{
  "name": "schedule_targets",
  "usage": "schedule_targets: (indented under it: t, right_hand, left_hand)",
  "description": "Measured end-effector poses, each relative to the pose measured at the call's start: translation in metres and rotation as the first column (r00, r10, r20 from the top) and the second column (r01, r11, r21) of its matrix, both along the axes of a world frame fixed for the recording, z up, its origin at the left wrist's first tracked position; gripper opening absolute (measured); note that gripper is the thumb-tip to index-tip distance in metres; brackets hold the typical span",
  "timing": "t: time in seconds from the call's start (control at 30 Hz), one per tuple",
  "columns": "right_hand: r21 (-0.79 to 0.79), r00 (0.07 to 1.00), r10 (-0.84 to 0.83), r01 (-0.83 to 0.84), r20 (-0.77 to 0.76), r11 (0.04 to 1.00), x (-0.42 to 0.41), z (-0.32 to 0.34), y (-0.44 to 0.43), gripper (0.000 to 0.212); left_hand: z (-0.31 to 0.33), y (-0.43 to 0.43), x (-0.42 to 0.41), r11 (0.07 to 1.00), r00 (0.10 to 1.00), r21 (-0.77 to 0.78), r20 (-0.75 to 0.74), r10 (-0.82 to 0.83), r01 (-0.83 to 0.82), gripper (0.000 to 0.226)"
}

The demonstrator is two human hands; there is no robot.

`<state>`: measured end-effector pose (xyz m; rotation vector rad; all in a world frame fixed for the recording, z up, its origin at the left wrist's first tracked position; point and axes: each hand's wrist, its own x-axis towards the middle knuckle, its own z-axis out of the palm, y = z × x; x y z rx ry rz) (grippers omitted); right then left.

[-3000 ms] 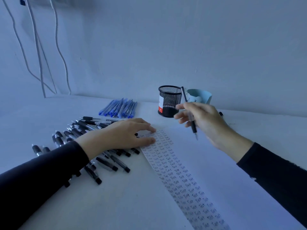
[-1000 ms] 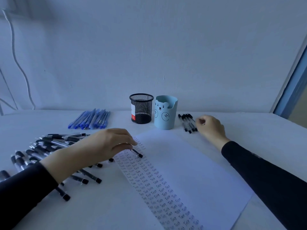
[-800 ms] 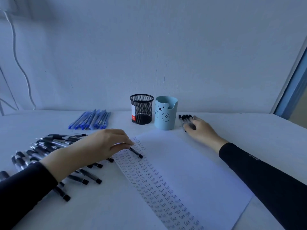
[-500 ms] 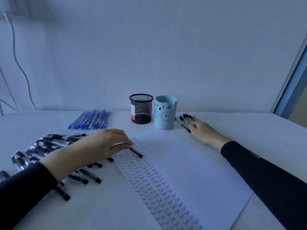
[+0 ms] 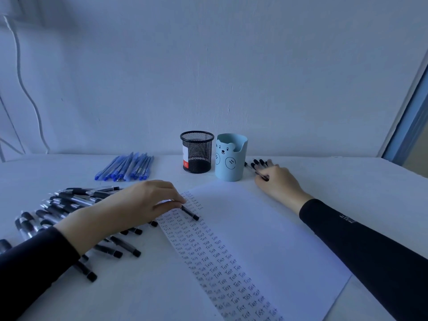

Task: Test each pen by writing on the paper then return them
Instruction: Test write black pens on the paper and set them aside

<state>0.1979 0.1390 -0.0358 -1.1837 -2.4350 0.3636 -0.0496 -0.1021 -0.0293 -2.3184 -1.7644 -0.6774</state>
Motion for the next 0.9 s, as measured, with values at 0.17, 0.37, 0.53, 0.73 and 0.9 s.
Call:
schedule_targets:
  t: [0.17, 0.37, 0.53, 0.73, 0.9]
  right_hand:
    - [0.021, 0.998, 0.005, -0.004, -0.059, 1.0, 0.002, -0.001, 0.0, 0.031]
    - [0.184, 0.998, -0.041, 0.05, -0.054, 0.982, -0.001, -0.001, 0.0, 0.048]
    - [0.036, 0.992, 0.004, 0.0, -0.126, 0.999, 0.001, 0.004, -0.002, 0.029]
    - [-0.298, 0.951, 0.159, -0.238, -0.266, 0.925, 0.031, 0.027, 0.012, 0.046]
    - [-0.406, 0.957, 0.247, -0.289, -0.154, 0.867, 0.049, 0.022, 0.025, 0.069]
  left_hand:
    - [0.0, 0.001, 0.0, 1.0, 1.0, -0.007, 0.006, 0.004, -0.004, 0.044]
    - [0.0, 0.001, 0.0, 1.0, 1.0, -0.008, -0.005, 0.002, -0.002, 0.043]
    - [0.0, 0.0, 0.0, 1.0, 1.0, -0.01, 0.0, 0.009, -0.009, 0.043]
    - [0.001, 0.0, 0.002, 1.0, 1.0, -0.012, -0.005, -0.01, 0.01, 0.042]
    - [0.002, 0.0, 0.001, 1.0, 1.0, -0.017, -0.002, 0.001, -0.001, 0.041]
